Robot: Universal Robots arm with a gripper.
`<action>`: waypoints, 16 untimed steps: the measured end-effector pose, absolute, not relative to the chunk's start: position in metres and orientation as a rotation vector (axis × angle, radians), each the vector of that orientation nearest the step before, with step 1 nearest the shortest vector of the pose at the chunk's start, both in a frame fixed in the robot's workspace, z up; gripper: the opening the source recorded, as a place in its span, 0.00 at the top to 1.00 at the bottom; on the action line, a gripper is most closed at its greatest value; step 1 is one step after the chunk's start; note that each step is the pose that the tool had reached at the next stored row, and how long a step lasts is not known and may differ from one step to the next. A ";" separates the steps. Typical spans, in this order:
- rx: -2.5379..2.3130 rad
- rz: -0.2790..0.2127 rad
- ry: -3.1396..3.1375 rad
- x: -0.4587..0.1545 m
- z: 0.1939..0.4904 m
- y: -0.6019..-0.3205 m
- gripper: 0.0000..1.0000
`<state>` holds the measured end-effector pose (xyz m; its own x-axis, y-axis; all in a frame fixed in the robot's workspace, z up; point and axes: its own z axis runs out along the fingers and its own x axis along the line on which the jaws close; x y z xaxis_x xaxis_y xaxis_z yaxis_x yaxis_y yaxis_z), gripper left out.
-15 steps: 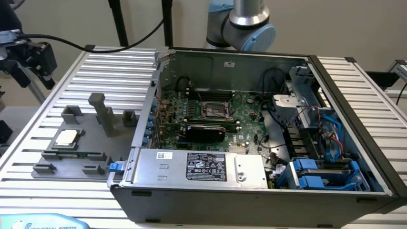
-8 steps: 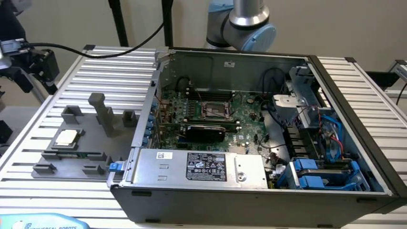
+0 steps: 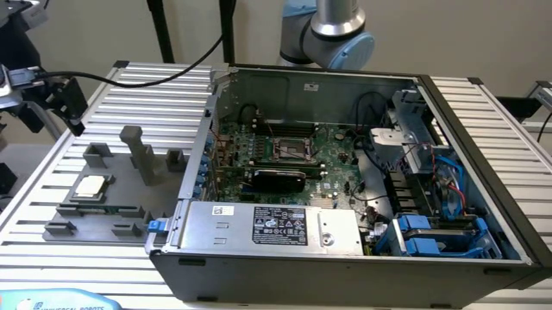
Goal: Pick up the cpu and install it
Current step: 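Pick up the cpu and move it towards the insertion slot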
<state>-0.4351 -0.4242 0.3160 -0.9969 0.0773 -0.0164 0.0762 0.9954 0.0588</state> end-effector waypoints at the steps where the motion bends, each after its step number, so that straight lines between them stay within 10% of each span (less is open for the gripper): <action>1: 0.120 0.091 3.119 -0.435 0.314 -0.425 0.27; 16: 0.120 0.091 3.119 -0.429 0.287 -0.436 0.27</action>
<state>-0.4288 -0.4361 0.2868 -0.9969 0.0773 -0.0165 0.0762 0.9954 0.0588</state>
